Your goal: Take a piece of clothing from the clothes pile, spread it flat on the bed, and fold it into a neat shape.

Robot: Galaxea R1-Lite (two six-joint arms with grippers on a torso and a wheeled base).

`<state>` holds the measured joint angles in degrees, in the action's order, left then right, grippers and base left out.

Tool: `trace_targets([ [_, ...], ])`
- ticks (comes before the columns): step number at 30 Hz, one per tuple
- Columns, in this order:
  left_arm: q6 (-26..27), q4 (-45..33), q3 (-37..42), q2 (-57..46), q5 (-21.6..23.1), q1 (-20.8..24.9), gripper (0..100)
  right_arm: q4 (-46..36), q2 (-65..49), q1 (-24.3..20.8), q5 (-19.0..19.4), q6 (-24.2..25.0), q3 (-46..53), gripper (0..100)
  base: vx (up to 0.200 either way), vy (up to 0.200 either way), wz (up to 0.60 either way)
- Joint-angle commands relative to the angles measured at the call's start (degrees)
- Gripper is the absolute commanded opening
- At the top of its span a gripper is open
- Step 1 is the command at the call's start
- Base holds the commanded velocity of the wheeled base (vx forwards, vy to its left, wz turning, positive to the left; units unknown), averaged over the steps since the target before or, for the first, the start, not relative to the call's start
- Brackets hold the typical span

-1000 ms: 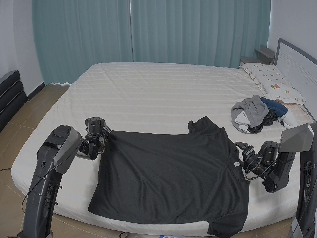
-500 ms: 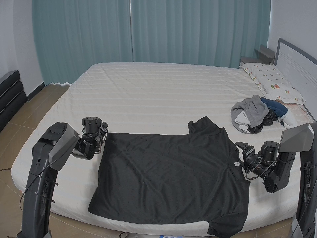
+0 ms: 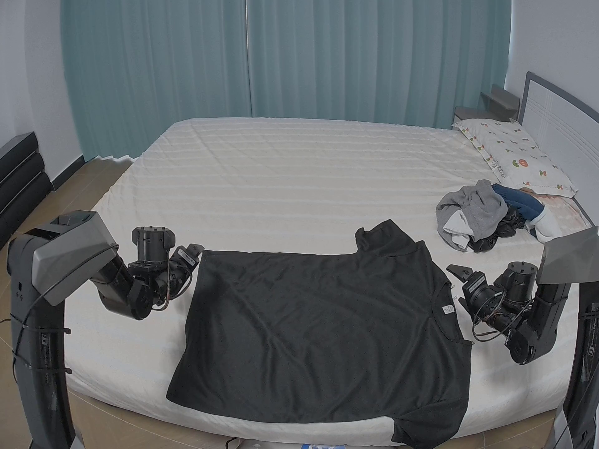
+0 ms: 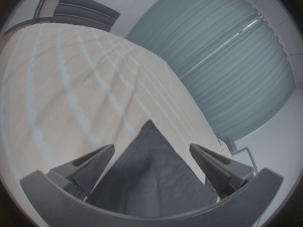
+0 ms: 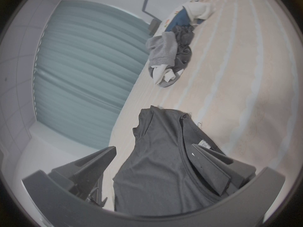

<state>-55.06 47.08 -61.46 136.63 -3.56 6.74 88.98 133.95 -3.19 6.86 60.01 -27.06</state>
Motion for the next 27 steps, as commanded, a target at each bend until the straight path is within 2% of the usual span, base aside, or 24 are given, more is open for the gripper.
trace_targets([
  [1, -1.6, 5.8, 20.4, -14.6, 2.1, 4.2, 100, 0.4, -4.0, -2.8, 1.5, -11.5, 8.6, 100, 0.000, 0.000, 0.00],
  [4, -1.8, 12.8, 29.1, -15.6, 2.2, 5.0, 100, 0.5, -6.6, -3.5, 1.9, -13.2, 14.1, 100, -0.067, 0.000, 0.00],
  [7, -1.7, 18.2, 34.7, -15.3, 2.2, 6.0, 100, 0.6, -8.1, -3.6, 4.4, -12.5, 17.3, 100, -0.200, 0.000, 0.00],
  [10, -2.1, 22.8, 40.8, -14.8, 3.2, 6.9, 100, 0.6, -7.6, -2.9, 10.1, -12.4, 20.8, 100, -0.200, 0.000, 0.00],
  [14, -2.3, 23.5, 44.0, -14.2, 7.1, 6.9, 100, 0.6, -7.7, -3.0, 14.8, -12.4, 23.2, 100, -0.200, 0.000, 0.00],
  [21, -1.8, 23.5, 44.3, -12.4, 8.3, 6.1, 100, 0.7, -5.9, -3.3, 15.0, -12.5, 23.8, 100, -0.200, 0.000, 0.00],
  [24, -1.2, 23.8, 44.2, -11.1, 8.2, 5.9, 100, 0.7, -4.9, -3.0, 15.0, -12.5, 23.7, 100, 0.000, 0.000, 0.00],
  [27, 2.1, 26.4, 44.3, -10.0, 8.2, 4.8, 100, 0.7, -4.7, -3.2, 15.0, -12.5, 23.6, 100, 0.000, 0.000, 0.00],
])
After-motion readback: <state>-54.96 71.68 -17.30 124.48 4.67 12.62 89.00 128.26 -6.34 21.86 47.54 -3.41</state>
